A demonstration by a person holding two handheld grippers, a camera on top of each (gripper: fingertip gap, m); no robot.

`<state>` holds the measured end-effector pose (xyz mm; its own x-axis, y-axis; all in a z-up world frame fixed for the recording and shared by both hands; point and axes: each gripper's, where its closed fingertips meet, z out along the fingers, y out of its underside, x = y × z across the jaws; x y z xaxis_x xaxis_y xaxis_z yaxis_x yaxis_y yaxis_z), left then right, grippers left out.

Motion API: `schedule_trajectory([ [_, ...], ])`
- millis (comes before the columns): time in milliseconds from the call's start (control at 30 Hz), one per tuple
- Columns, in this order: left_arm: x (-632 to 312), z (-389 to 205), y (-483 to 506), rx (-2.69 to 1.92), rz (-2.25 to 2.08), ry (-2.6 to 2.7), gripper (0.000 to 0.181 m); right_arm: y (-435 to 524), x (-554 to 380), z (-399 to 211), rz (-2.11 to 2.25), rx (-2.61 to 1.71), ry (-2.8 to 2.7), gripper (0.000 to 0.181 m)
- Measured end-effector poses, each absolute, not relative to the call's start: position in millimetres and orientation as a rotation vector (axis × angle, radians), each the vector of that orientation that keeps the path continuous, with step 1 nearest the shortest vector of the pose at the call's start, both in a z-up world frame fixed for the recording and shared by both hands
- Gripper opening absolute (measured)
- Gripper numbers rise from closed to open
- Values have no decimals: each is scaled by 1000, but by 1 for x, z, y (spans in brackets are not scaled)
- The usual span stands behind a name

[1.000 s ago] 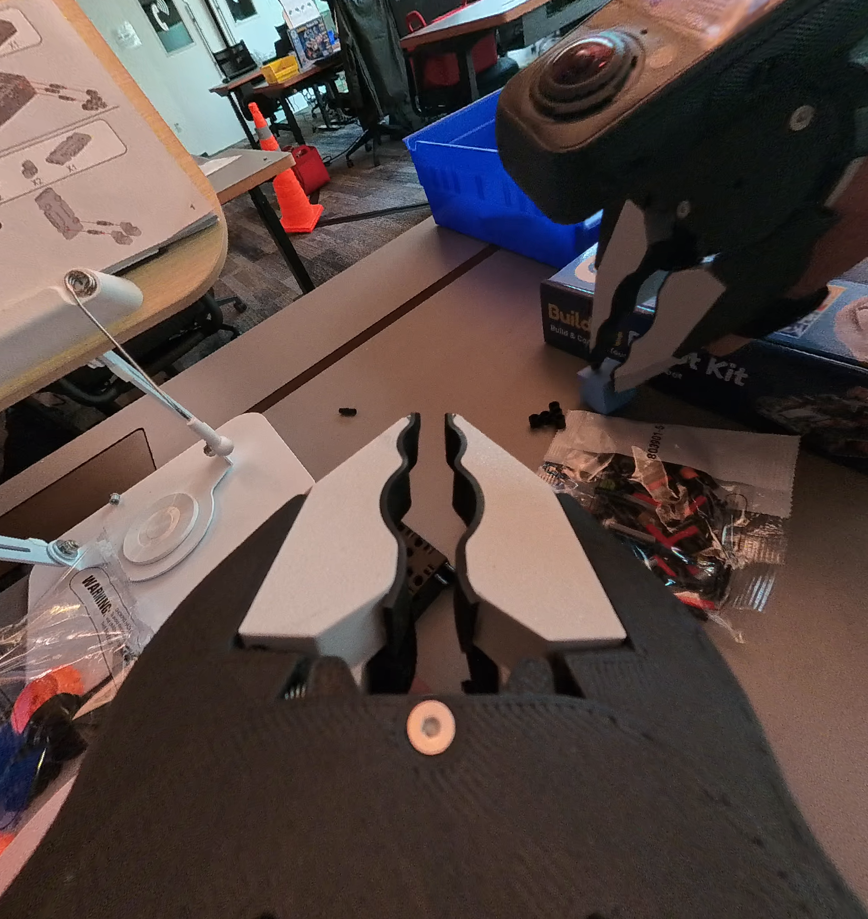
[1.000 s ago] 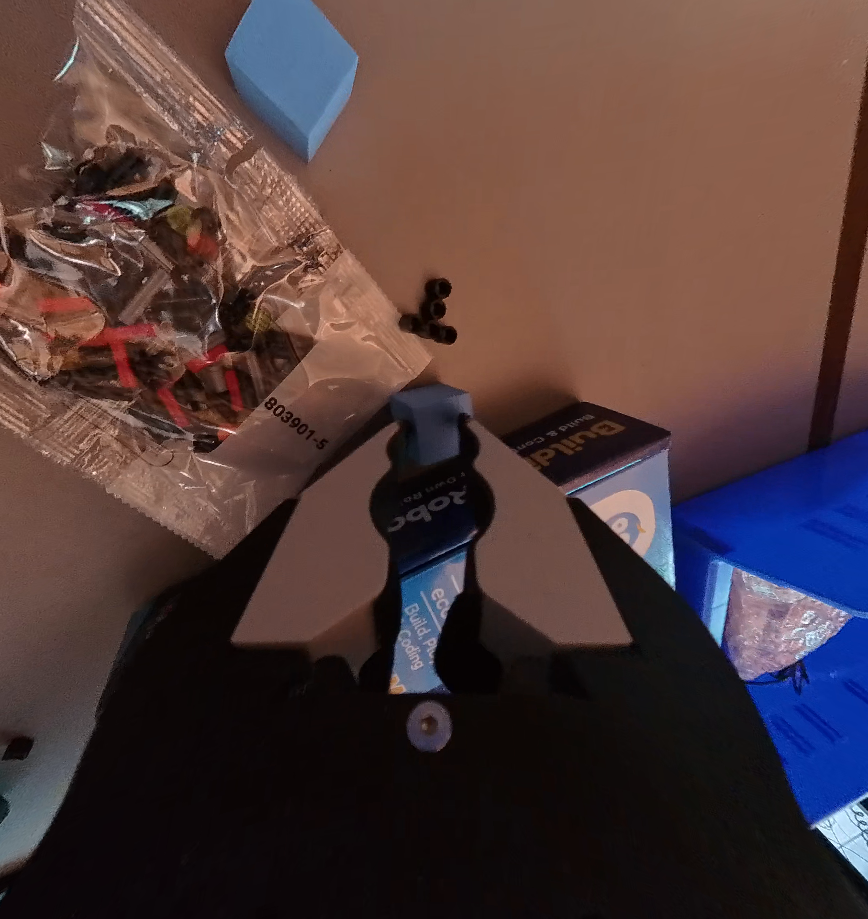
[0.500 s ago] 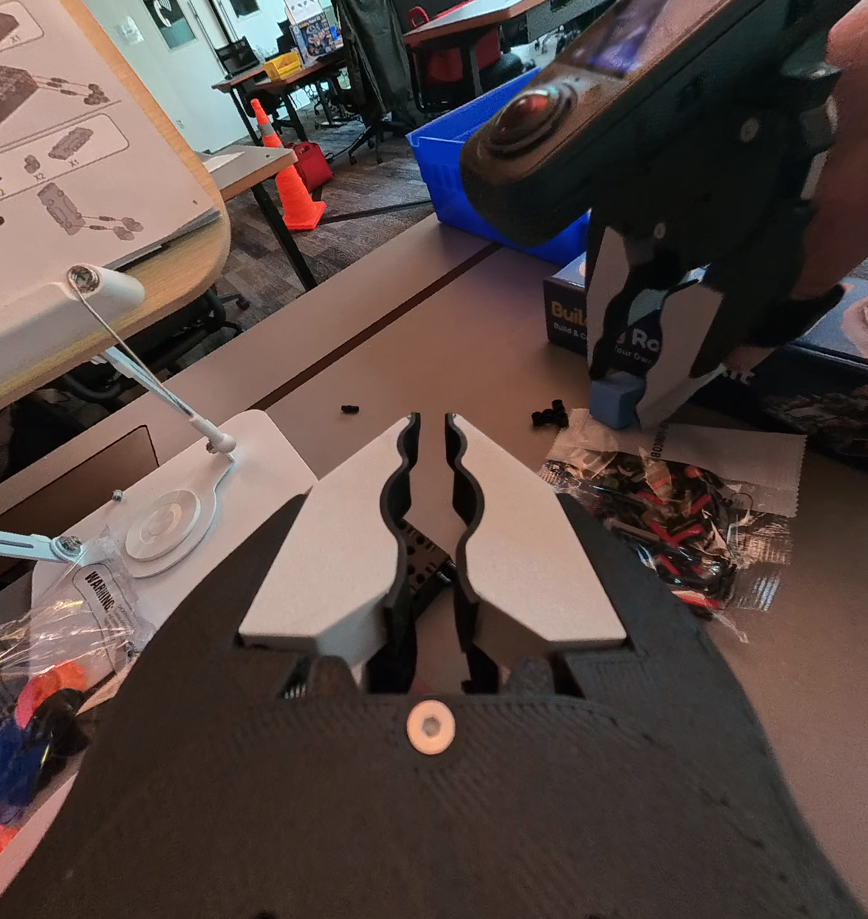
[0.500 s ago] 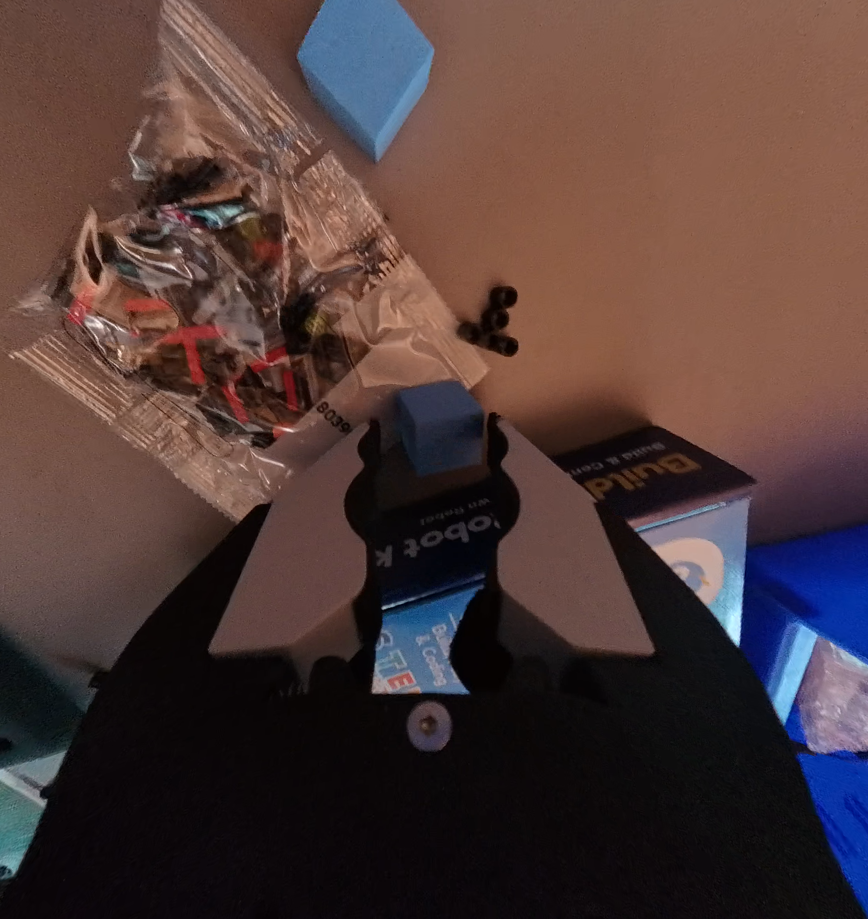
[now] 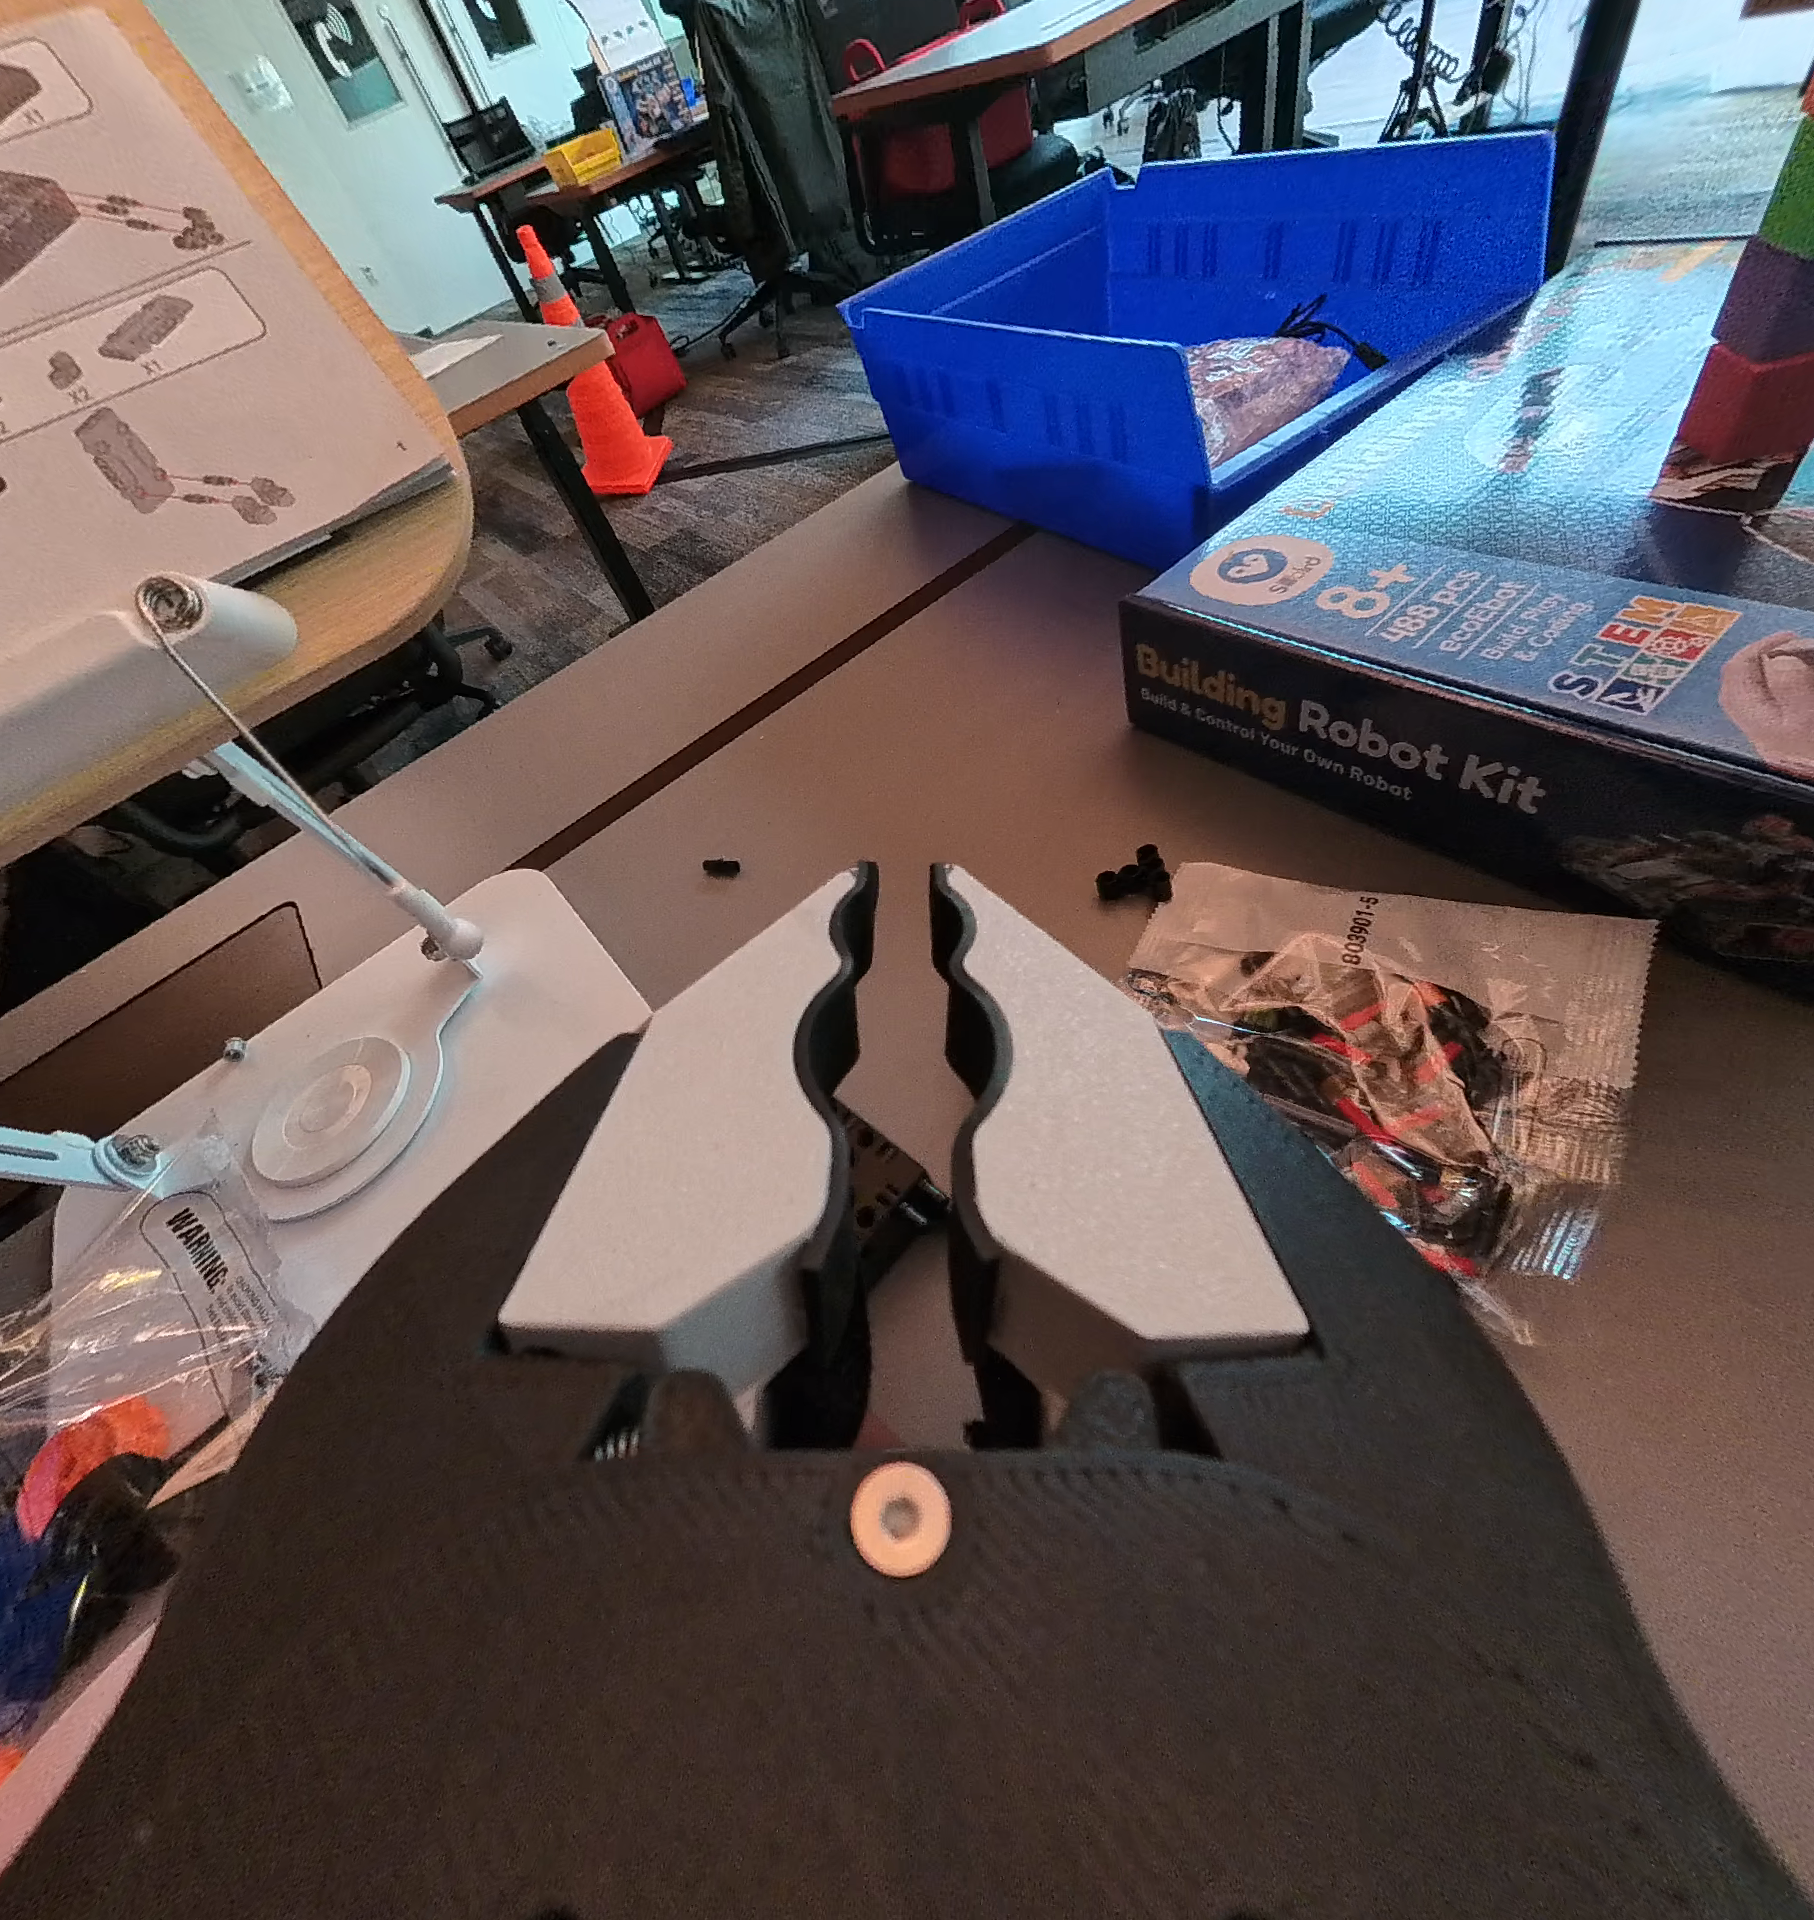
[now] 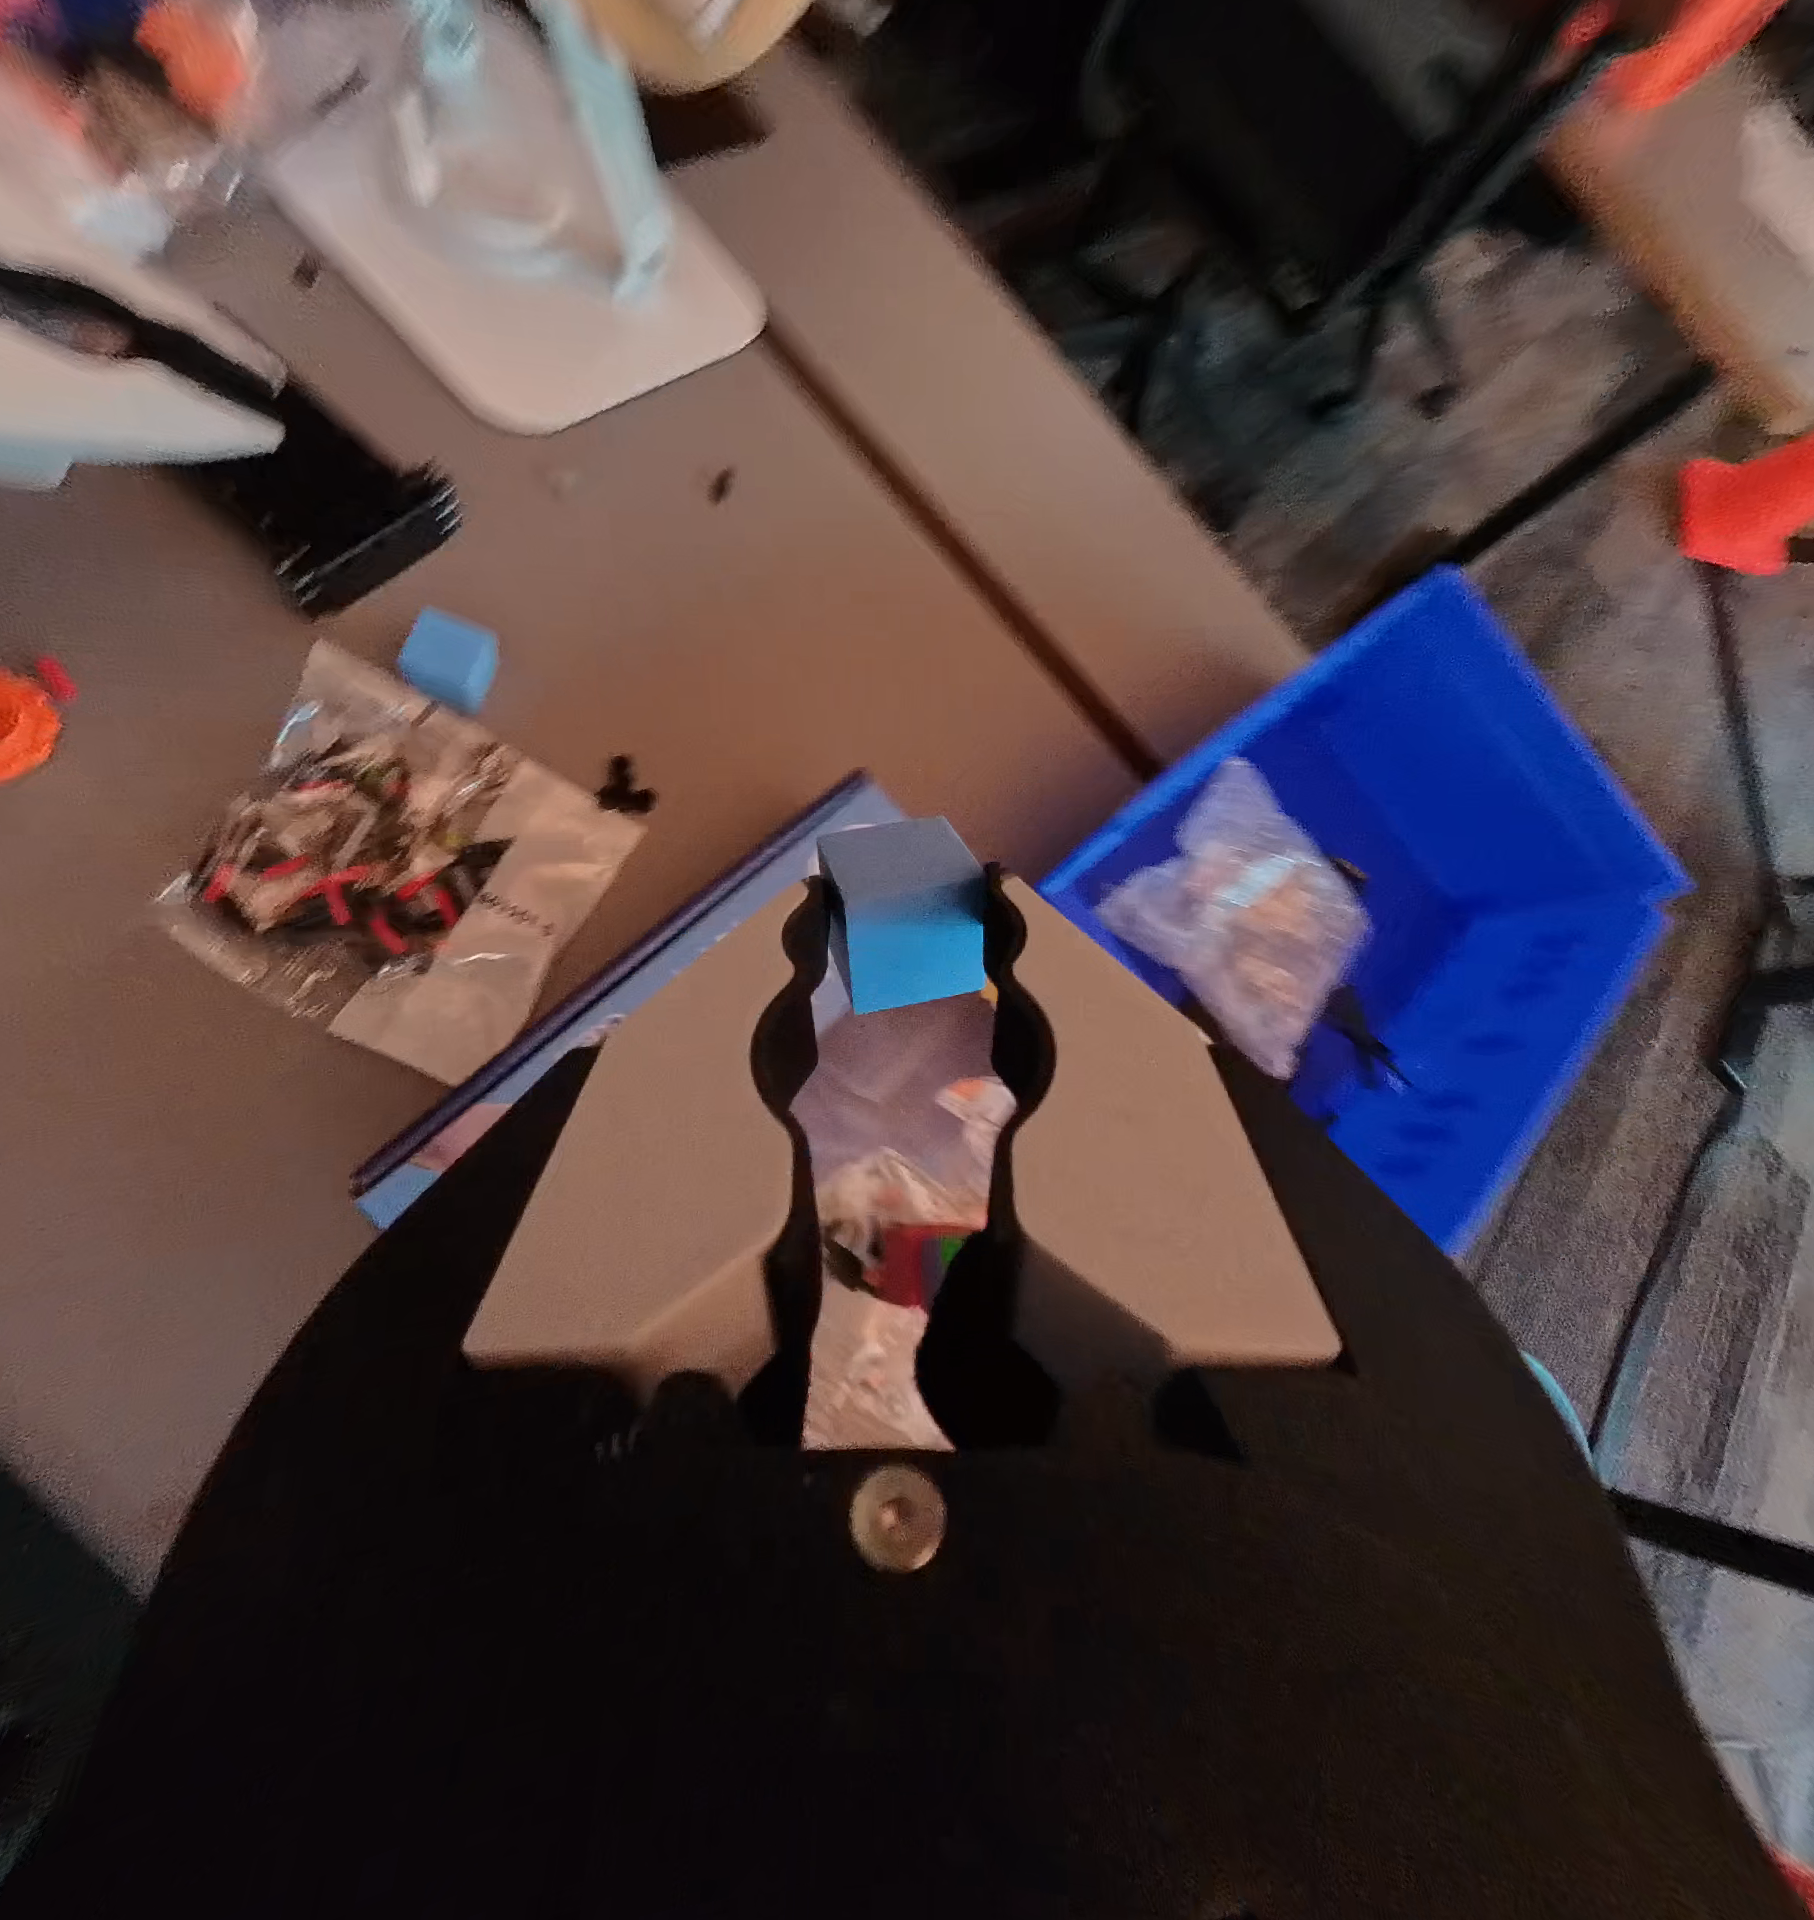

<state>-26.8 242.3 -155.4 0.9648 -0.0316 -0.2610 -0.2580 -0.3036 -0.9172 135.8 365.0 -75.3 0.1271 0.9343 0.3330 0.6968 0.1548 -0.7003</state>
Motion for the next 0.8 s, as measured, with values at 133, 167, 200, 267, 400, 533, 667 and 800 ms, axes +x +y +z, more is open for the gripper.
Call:
schedule_trajectory([
  [133, -24, -158, 244, -1878, 232, 221, 9, 402, 192, -41, 429, -1651, -1389, 28],
  [167, -25, -159, 244, -1880, 234, 221, 9, 406, 200, -40, 459, -1657, -1363, 28],
  [200, -26, -159, 244, -1881, 235, 219, 9, 409, 206, -39, 483, -1659, -1344, 28],
  [267, -27, -160, 243, -1883, 233, 212, 9, 414, 214, -42, 492, -1669, -1317, 28],
  [400, -29, -162, 244, -1888, 233, 207, 9, 419, 218, -50, 535, -1684, -1282, 28],
  [533, -28, -163, 244, -1892, 235, 215, 9, 423, 220, -58, 591, -1689, -1244, 28],
  [667, -28, -163, 244, -1892, 235, 216, 9, 425, 222, -64, 669, -1691, -1200, 28],
  [800, -28, -163, 244, -1892, 235, 216, 9, 423, 222, -71, 730, -1690, -1174, 28],
])
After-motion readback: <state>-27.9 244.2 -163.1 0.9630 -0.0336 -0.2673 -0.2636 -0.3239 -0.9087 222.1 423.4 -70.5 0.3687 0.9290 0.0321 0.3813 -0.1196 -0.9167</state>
